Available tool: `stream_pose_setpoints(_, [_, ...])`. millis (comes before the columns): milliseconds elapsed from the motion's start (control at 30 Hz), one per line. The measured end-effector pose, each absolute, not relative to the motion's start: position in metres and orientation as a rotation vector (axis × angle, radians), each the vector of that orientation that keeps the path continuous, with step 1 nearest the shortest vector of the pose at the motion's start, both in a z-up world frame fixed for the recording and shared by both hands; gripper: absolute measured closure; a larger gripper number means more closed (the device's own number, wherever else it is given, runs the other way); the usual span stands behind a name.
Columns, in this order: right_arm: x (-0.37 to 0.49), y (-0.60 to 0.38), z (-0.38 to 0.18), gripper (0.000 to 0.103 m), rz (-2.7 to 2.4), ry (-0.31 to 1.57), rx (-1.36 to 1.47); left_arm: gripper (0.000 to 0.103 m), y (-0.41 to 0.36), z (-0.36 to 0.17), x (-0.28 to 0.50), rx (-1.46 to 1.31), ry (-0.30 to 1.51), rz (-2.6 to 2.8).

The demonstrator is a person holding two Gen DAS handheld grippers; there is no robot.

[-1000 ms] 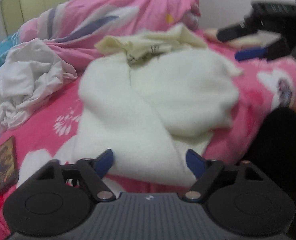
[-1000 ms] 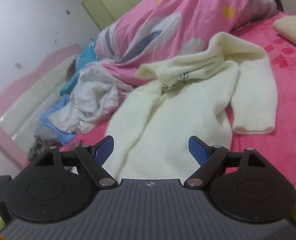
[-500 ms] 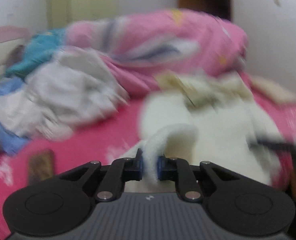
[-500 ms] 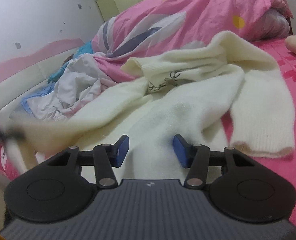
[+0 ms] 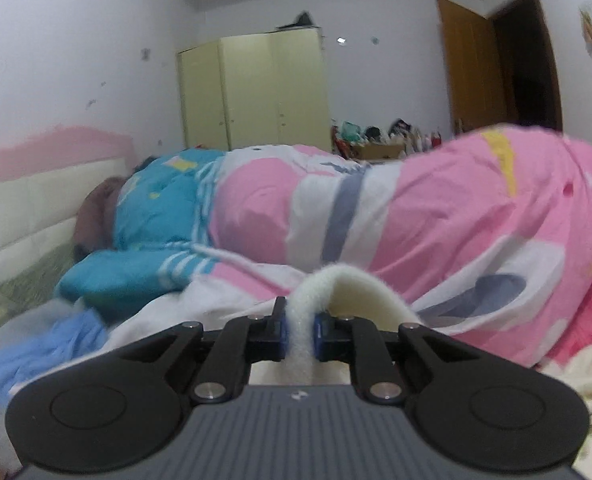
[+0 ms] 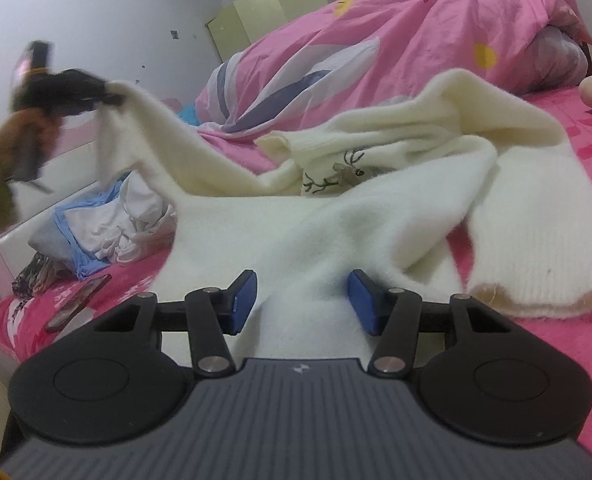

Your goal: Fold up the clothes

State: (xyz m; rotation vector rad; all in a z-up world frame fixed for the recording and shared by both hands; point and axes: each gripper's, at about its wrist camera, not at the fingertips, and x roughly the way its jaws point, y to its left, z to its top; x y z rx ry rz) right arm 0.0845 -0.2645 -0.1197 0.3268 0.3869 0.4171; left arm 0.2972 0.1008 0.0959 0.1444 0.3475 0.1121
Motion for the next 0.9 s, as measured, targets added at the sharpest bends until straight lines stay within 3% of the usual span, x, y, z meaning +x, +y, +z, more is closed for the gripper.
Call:
stream_pose_setpoints(100, [0.085, -0.261, -0.12, 0.051, 0.412, 0.385, 0.305, 0.085, 0.083, 0.054, 0.339, 0.184, 0.431, 0.128])
stream_pose_setpoints(133, [0.086, -0.26, -0.12, 0.05, 0.413, 0.385, 0.305, 0.079, 0.082, 0.037, 0.35, 0.183, 0.481, 0.125])
stream_pose_setpoints(233, [0.087, -0.261, -0.12, 0.048, 0.419, 0.386, 0.312, 0.048, 0.081, -0.006, 0.376, 0.142, 0.64, 0.118])
stream_pose_setpoints(333, [0.086, -0.261, -0.12, 0.045, 0.424, 0.386, 0.314, 0.04, 0.089, -0.021, 0.375, 0.015, 0.737, 0.09])
stream_pose_setpoints(433, [0.086, -0.258, -0.119, 0.043, 0.424, 0.385, 0.301, 0.022, 0.096, -0.003, 0.354, -0.056, 0.712, 0.073])
stream_pose_setpoints(700, [0.082, -0.259, -0.118, 0.037, 0.431, 0.381, 0.311, 0.011, 0.095, 0.076, 0.249, -0.075, 0.592, -0.021])
stream_pose_setpoints(900, [0.08, -0.283, -0.119, 0.035, 0.456, 0.391, 0.505, 0.009, 0.093, 0.048, 0.164, -0.124, 0.681, -0.182])
